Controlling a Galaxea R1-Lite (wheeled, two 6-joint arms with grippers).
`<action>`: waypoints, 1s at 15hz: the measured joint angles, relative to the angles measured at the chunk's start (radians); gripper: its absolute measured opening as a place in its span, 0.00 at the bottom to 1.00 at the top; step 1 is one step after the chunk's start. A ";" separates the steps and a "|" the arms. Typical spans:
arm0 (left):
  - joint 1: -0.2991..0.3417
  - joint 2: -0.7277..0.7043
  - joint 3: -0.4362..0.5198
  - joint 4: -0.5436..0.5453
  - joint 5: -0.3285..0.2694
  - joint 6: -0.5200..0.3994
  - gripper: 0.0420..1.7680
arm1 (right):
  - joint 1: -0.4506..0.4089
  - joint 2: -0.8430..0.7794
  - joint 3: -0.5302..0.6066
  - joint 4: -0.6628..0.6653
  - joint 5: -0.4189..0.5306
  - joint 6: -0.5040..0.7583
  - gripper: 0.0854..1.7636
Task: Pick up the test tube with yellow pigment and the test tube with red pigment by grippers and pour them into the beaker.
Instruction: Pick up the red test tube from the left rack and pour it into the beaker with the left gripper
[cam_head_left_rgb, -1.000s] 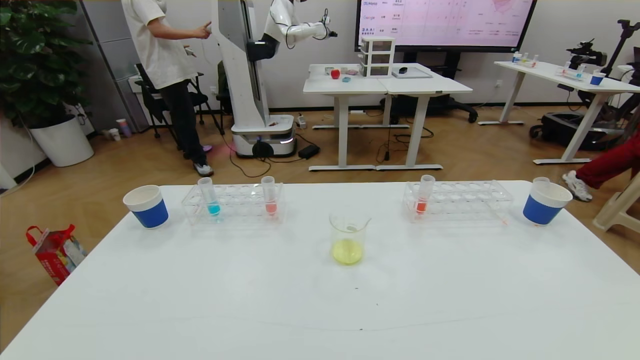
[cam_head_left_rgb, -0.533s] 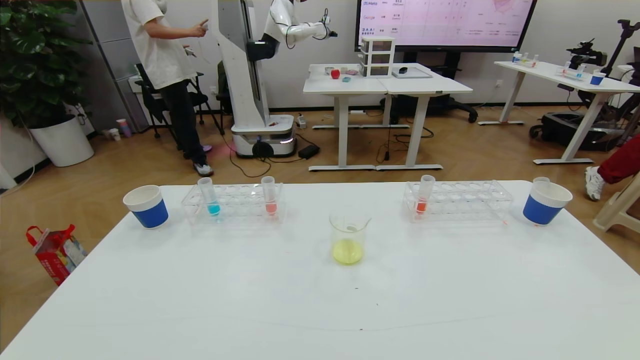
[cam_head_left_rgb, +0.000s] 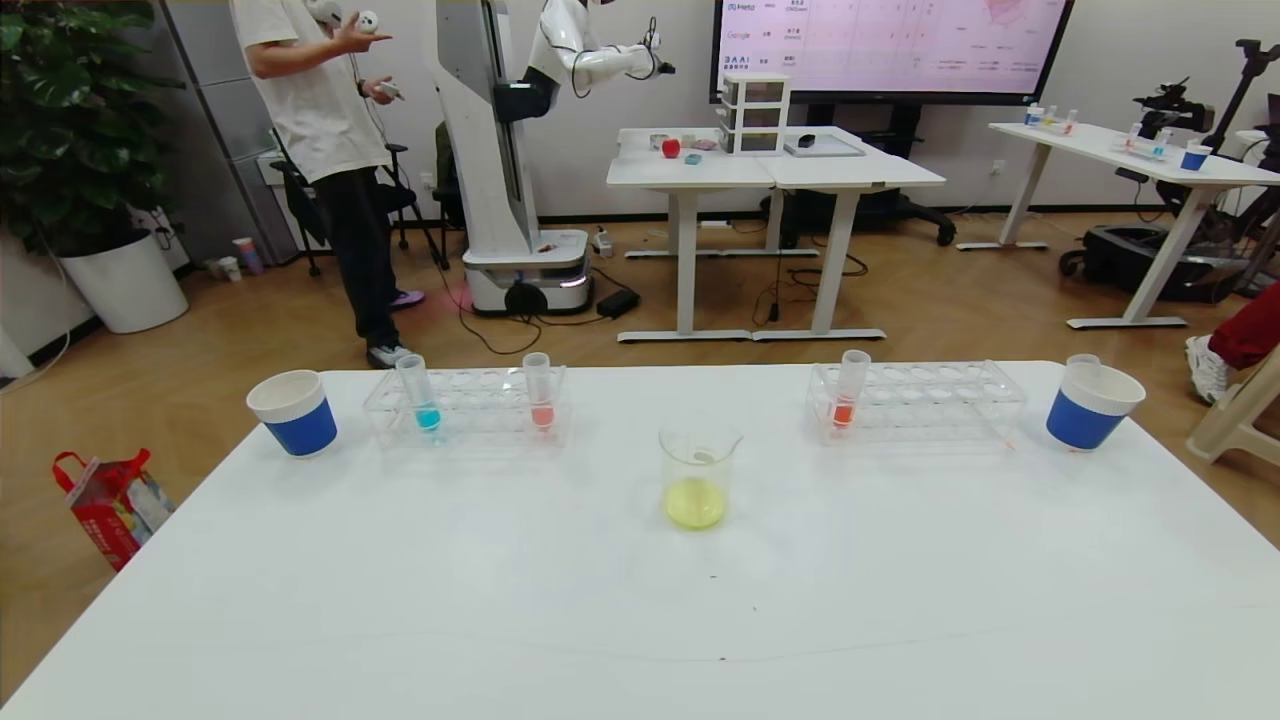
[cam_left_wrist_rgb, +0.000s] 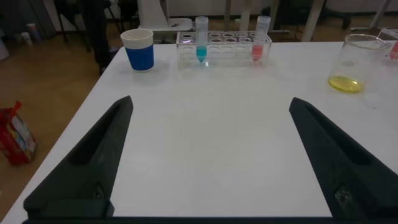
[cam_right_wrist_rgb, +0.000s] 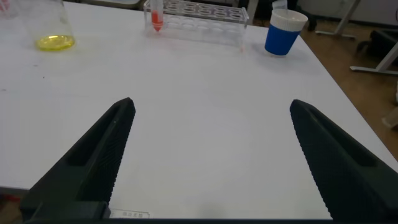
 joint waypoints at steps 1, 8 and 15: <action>-0.005 0.060 -0.041 -0.022 0.001 -0.003 0.99 | 0.000 0.000 0.000 0.000 0.000 0.000 0.98; -0.016 0.658 -0.160 -0.523 0.000 0.000 0.99 | 0.000 0.000 0.000 0.000 0.000 0.000 0.98; -0.096 1.303 -0.201 -1.071 0.083 0.002 0.99 | 0.000 0.000 0.000 0.000 0.000 0.000 0.98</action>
